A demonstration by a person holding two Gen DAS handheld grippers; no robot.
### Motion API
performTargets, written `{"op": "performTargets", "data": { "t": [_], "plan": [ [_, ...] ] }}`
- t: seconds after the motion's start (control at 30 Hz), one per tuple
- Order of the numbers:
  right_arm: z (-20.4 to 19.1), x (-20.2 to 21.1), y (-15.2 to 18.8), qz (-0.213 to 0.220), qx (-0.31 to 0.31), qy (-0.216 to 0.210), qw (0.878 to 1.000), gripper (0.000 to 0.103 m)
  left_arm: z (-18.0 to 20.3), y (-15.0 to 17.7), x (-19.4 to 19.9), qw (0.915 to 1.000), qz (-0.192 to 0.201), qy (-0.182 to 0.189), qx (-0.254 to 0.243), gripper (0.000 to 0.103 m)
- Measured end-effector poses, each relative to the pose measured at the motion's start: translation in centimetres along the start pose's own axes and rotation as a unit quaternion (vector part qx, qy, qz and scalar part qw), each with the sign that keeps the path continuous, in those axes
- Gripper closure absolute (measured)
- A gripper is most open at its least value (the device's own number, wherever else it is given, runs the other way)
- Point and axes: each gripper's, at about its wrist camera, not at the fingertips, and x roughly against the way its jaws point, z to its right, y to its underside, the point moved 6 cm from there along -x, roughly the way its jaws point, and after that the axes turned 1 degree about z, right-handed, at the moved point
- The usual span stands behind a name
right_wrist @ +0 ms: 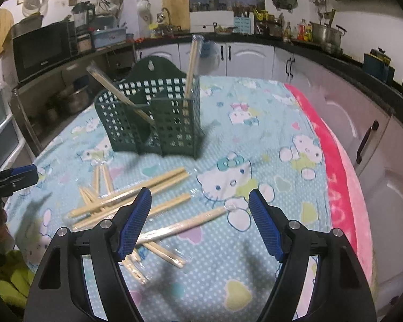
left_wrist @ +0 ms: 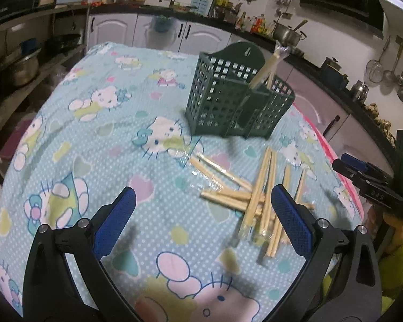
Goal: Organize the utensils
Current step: 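Withdraw both open tools from the caddy back toward the chopstick pile, then close the right tool on more chopsticks while the left tool grasps chopsticks too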
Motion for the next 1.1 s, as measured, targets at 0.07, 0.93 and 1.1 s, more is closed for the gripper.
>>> {"op": "performTargets", "data": {
  "t": [0.07,0.93,1.1],
  "plan": [
    [0.3,-0.4,0.3,-0.007,-0.002,0.000,1.000,0.031,-0.3,0.3,-0.4,1.0000,-0.007,0.002,0.006,0.011],
    [-1.0,-5.7,0.8,-0.088,-0.021,-0.043,0.995,0.056,-4.5,1.8,-6.5,0.9697,-0.089,0.104,0.202,0.083],
    [-1.1,-6.7,0.8,-0.106,-0.025,-0.046,0.993,0.056,-4.7,1.1,-7.1,0.9678,-0.087,0.101,0.213,0.082]
  ]
}}
